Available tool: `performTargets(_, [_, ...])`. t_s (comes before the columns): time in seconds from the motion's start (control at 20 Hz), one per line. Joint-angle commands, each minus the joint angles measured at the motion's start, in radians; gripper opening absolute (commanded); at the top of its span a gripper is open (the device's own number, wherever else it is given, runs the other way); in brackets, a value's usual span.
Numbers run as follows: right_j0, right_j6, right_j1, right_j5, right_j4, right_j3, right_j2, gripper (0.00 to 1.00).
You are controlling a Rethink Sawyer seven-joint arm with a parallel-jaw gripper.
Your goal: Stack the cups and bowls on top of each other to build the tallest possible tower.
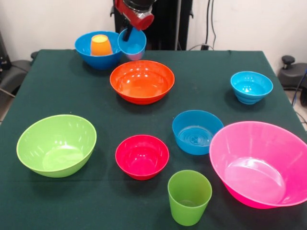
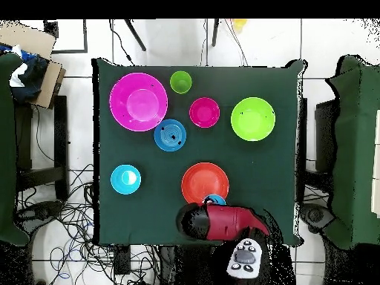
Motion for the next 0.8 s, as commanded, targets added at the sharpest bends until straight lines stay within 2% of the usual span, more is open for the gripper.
performTargets(0.05, [0.020,0.031,0.096,-0.067,-0.031,-0.147,0.054,0.00])
performTargets(0.8, [0.059,0.061,0.092,-0.006,0.018,-0.161,0.046,0.00])
